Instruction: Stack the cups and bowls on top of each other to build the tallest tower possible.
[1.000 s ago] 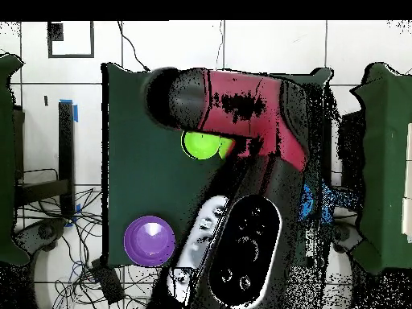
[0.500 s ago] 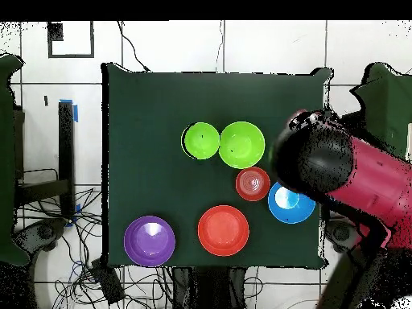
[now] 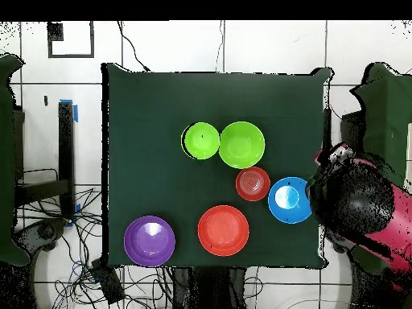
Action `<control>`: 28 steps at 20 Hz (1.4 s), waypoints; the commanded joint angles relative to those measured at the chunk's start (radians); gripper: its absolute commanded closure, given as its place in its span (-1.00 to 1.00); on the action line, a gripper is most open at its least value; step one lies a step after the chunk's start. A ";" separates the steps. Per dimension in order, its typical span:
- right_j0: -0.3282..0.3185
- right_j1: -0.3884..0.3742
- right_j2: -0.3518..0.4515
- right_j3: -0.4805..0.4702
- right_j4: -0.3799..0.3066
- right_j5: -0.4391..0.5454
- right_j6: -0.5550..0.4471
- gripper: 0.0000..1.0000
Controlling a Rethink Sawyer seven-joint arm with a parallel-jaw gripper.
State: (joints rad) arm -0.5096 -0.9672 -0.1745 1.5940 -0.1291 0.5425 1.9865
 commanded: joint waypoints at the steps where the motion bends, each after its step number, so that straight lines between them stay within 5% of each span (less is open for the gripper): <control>1: -0.077 -0.052 0.301 0.293 -0.075 -0.059 -0.315 -1.00; 4: -0.154 -0.083 0.443 0.386 -0.058 -0.088 -0.371 -1.00; 9: -0.213 -0.091 0.580 0.449 -0.083 -0.150 -0.297 -1.00; 22: -0.079 0.017 0.406 0.328 -0.282 -0.230 -0.026 -1.00; 28: -0.163 0.068 0.454 0.336 -0.350 -0.299 -0.069 -1.00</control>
State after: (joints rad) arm -0.6314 -1.0105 0.2326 1.9069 -0.3481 0.3344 1.9865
